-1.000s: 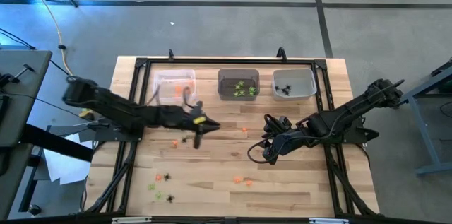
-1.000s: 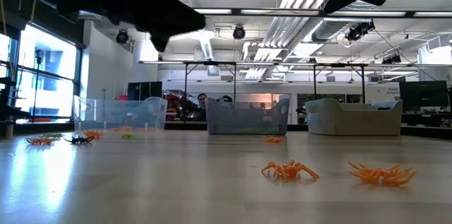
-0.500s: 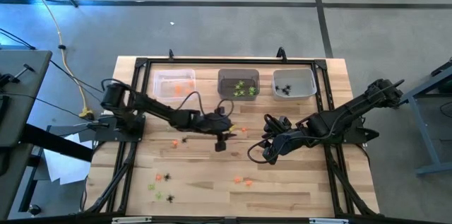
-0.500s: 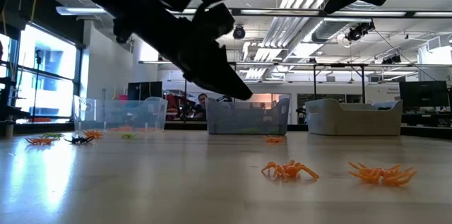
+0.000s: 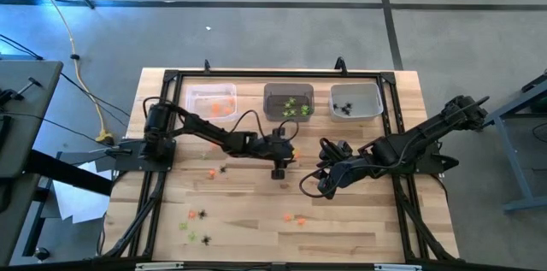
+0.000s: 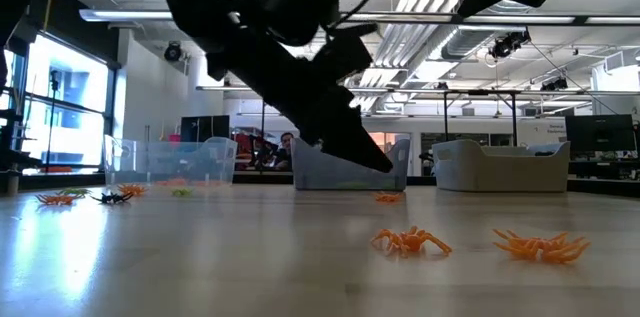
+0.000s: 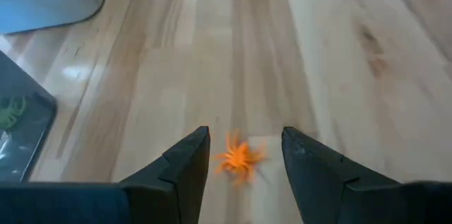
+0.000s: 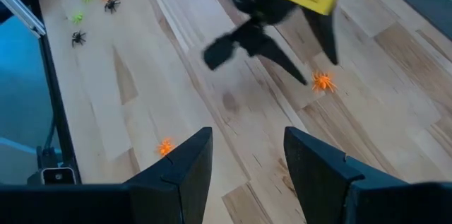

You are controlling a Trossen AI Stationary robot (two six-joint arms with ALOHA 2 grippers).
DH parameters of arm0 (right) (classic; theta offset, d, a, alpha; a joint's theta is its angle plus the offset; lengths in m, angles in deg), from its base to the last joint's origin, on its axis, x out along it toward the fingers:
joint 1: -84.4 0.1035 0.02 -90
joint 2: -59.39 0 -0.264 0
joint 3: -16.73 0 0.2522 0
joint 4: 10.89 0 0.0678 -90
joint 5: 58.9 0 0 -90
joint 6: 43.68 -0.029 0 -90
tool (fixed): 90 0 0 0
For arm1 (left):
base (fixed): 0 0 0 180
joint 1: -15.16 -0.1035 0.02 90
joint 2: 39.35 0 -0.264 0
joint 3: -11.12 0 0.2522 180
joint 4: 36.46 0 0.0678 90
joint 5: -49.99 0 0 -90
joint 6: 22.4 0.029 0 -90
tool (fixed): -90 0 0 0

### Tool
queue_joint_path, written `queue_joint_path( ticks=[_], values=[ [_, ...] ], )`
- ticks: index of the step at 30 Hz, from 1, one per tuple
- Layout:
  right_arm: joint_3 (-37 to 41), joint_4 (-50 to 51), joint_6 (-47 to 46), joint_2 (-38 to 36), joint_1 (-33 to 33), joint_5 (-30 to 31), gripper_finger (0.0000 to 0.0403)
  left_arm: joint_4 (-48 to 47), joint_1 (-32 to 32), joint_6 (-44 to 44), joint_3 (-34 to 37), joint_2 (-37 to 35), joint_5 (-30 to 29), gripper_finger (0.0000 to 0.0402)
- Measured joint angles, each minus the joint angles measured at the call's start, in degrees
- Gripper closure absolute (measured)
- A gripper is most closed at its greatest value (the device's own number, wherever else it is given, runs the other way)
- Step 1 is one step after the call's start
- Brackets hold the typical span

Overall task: Sort Halloween decoration
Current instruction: Put the orange spider toy into the transparent bin

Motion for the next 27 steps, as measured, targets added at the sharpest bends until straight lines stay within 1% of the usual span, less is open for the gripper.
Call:
queue_joint_path(
  ticks=[4, 12, 15, 21, 27],
  values=[
    [0.00, -0.11, -0.02, 0.00, 0.00, 0.00, 0.0231, 0.06, -1.43, -1.36, -1.93, 1.77, 1.56, 0.0231],
    [0.00, -0.64, -0.02, 0.00, 0.00, -0.02, 0.0231, -0.92, -3.54, -1.33, -1.98, 2.32, 2.52, 0.0211],
    [0.00, -0.73, -0.02, 0.00, -0.02, -0.01, 0.0231, -0.88, -4.23, -1.50, -1.98, 2.32, 2.69, 0.0210],
    [0.00, -0.77, -0.01, 0.00, -0.01, 0.00, 0.0231, -1.59, -5.17, -4.37, -1.98, 2.32, 4.97, 0.0210],
    [0.00, -0.84, -0.02, 0.00, 0.00, 0.01, 0.0231, -0.57, -5.16, -7.53, -2.00, 4.64, 6.03, 0.0210]
  ],
)
